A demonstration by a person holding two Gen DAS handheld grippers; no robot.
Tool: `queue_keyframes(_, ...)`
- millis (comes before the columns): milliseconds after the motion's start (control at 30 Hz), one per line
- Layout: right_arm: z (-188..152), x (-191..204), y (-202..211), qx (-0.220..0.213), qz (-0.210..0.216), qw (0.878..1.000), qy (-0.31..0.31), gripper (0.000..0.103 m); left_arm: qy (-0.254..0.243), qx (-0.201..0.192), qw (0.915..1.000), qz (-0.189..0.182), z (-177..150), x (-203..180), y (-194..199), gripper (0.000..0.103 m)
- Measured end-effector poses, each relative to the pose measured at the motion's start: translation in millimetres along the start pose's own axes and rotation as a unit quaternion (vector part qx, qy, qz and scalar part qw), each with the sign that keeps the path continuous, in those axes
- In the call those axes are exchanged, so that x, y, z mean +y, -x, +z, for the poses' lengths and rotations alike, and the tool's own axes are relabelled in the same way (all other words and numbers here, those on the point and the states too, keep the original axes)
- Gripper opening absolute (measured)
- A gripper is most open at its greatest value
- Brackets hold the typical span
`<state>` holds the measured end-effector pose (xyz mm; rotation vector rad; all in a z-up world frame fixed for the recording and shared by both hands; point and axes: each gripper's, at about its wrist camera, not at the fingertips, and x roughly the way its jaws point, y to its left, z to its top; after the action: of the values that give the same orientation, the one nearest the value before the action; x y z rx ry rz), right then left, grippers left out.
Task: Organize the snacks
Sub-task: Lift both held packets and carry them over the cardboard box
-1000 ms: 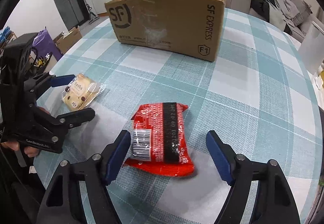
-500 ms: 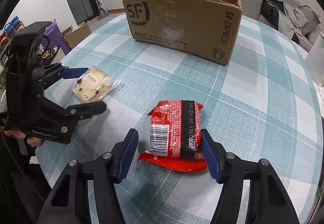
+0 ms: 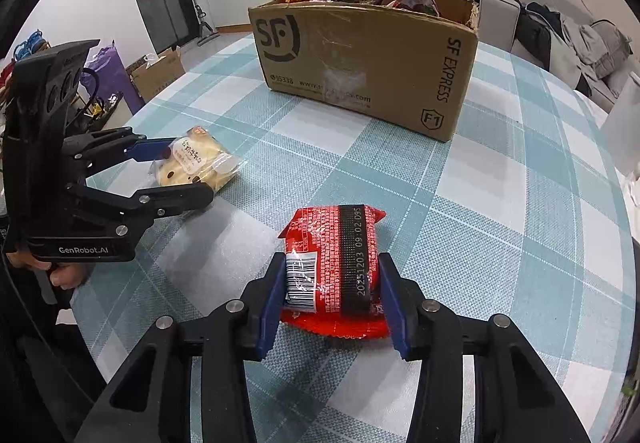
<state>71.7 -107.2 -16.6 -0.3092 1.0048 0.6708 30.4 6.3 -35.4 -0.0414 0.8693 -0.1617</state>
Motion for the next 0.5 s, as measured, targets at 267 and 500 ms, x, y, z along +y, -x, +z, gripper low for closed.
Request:
queue_keyframes(267,4,-7,12,-0.029,0.015,0.999,-0.020,0.045,0.005,-0.022,0.9997,-0.005,4,0,12,0.061)
queue_keyframes(500,8,-12,22,-0.054,0.021,0.998,-0.035,0.045,0.013,-0.042,0.9990,-0.002,7,3,25,0.061)
